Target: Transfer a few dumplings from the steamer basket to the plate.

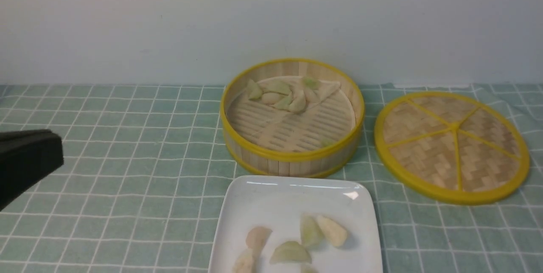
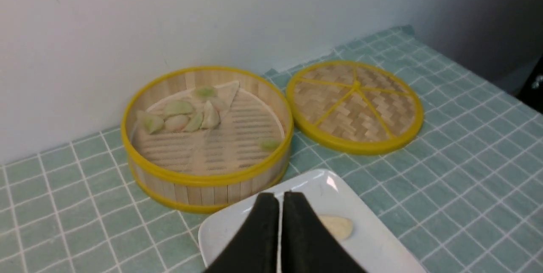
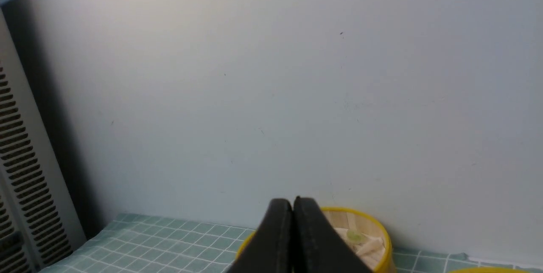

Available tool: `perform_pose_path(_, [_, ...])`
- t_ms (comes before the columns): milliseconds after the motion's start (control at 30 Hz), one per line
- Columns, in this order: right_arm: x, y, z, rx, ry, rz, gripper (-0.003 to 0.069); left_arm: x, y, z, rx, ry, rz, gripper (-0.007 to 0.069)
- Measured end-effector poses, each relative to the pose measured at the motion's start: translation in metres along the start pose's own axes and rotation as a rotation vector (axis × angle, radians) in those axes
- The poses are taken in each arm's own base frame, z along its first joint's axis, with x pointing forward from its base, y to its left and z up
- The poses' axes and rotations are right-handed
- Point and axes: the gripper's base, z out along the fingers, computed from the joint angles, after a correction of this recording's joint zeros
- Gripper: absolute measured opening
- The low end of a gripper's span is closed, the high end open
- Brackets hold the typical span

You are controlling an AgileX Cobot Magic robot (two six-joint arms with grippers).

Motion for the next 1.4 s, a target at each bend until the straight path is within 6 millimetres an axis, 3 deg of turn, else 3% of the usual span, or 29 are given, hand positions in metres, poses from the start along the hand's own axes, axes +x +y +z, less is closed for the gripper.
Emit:
perform_pose_path(200, [0.000, 0.000, 0.000, 0.000, 0.000, -0.001, -0.0015, 0.028, 0.001, -0.012, -0.005, -0.066, -0.008, -0.0006])
perform_pose_path(533, [0.000, 0.000, 0.000, 0.001, 0.001, -0.001, -0.0015, 0.037, 0.004, -0.010, -0.032, -0.049, 0.038, -0.0006])
perform_pose_path(733, [0.000, 0.000, 0.000, 0.001, 0.001, -0.001, -0.0015, 0.044, 0.014, -0.009, -0.139, -0.054, 0.135, -0.0006])
perform_pose_path(900, [0.000, 0.000, 0.000, 0.001, 0.001, -0.001, -0.0015, 0.082, 0.026, -0.006, -0.274, -0.106, 0.116, -0.0006])
perform_pose_path(1000, [0.000, 0.000, 0.000, 0.001, 0.001, -0.001, -0.0015, 0.121, 0.035, 0.002, -0.362, -0.108, 0.092, -0.0006])
perform_pose_path(1033, [0.000, 0.000, 0.000, 0.002, 0.003, -0.001, -0.0015, 0.145, 0.040, 0.007, -0.411, -0.103, 0.080, -0.0006])
perform_pose_path(1067, [0.000, 0.000, 0.000, 0.002, 0.003, -0.001, -0.0015, 0.144, 0.040, 0.007, -0.411, -0.107, 0.081, -0.0006])
perform_pose_path(1133, [0.001, 0.000, 0.000, 0.005, 0.008, -0.001, -0.0015, 0.181, 0.047, 0.015, -0.466, -0.066, 0.060, -0.0006])
perform_pose_path(1233, [0.001, -0.001, 0.000, 0.009, 0.013, -0.001, -0.0015, 0.210, 0.052, 0.024, -0.485, -0.010, 0.042, -0.0006])
perform_pose_path(1400, [0.002, -0.001, 0.000, 0.013, 0.020, -0.001, -0.0015, 0.219, 0.053, 0.026, -0.485, 0.028, 0.038, -0.0006])
